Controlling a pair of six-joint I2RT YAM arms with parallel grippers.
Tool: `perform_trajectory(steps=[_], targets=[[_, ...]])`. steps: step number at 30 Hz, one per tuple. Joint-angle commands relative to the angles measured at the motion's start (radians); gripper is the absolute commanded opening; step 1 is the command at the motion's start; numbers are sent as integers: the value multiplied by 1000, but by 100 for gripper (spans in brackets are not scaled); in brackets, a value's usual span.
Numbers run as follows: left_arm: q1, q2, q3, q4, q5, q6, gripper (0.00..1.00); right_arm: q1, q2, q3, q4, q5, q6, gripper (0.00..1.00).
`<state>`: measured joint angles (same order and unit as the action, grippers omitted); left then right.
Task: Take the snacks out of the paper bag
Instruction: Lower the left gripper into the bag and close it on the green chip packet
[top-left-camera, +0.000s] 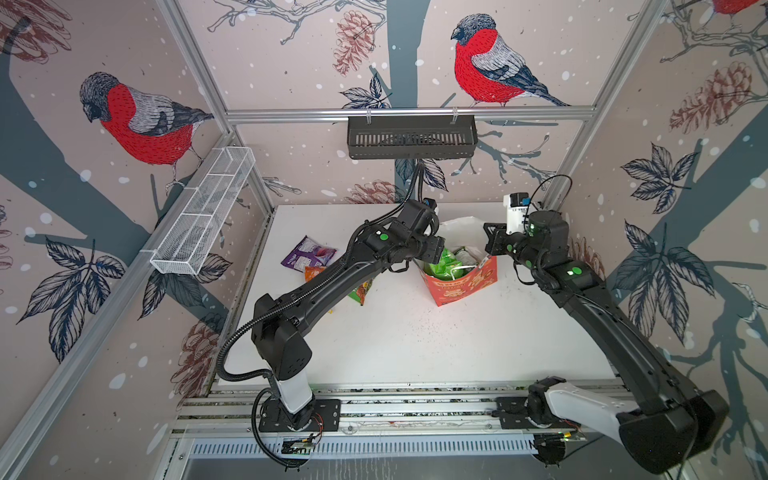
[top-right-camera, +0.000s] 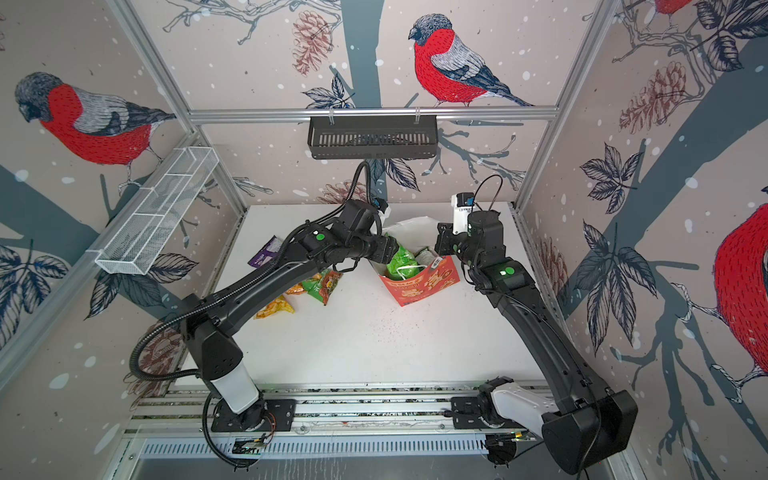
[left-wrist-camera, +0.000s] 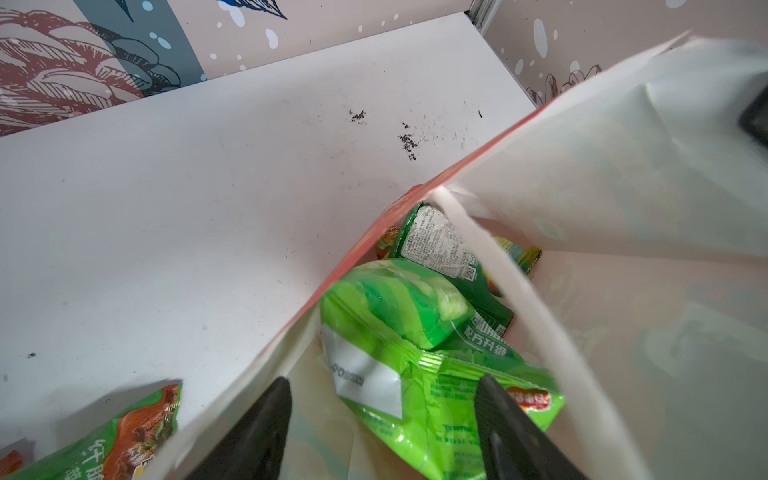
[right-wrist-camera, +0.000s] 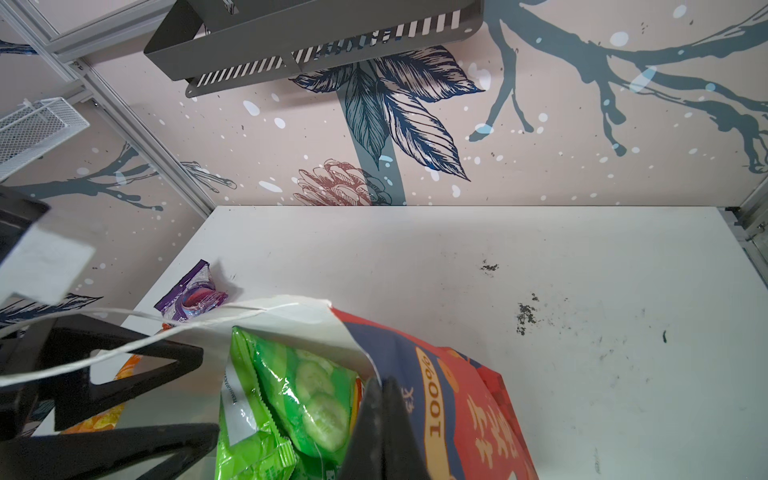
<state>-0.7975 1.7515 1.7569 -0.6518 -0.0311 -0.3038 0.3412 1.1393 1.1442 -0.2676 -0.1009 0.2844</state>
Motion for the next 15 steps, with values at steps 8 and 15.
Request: perform_trajectory(steps=[8, 15], targets=[[-9, 22, -4, 38, -113, -9, 56, 5, -7, 3, 94, -17, 1, 0], [-28, 31, -11, 59, -139, -7, 51, 9, -4, 5, 97, -26, 5, 0]])
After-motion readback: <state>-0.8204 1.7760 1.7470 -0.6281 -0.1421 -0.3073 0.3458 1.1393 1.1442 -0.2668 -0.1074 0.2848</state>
